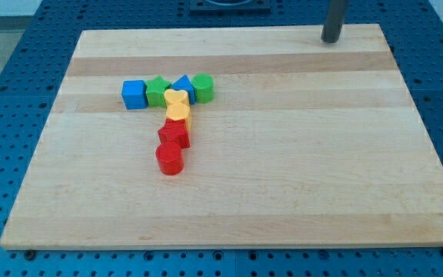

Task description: Point your arm at the green circle

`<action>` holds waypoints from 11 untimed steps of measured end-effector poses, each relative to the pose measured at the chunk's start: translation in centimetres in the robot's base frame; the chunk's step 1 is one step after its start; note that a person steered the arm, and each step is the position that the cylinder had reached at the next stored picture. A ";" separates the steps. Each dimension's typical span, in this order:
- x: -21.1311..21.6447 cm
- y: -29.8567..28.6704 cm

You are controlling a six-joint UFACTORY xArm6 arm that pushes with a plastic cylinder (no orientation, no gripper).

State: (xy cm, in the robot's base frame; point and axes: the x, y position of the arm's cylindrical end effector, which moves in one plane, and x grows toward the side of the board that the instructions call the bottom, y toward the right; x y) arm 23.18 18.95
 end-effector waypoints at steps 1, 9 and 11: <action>0.0 0.0; 7.4 -8.9; 6.1 -22.9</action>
State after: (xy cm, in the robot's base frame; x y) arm 29.33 -3.97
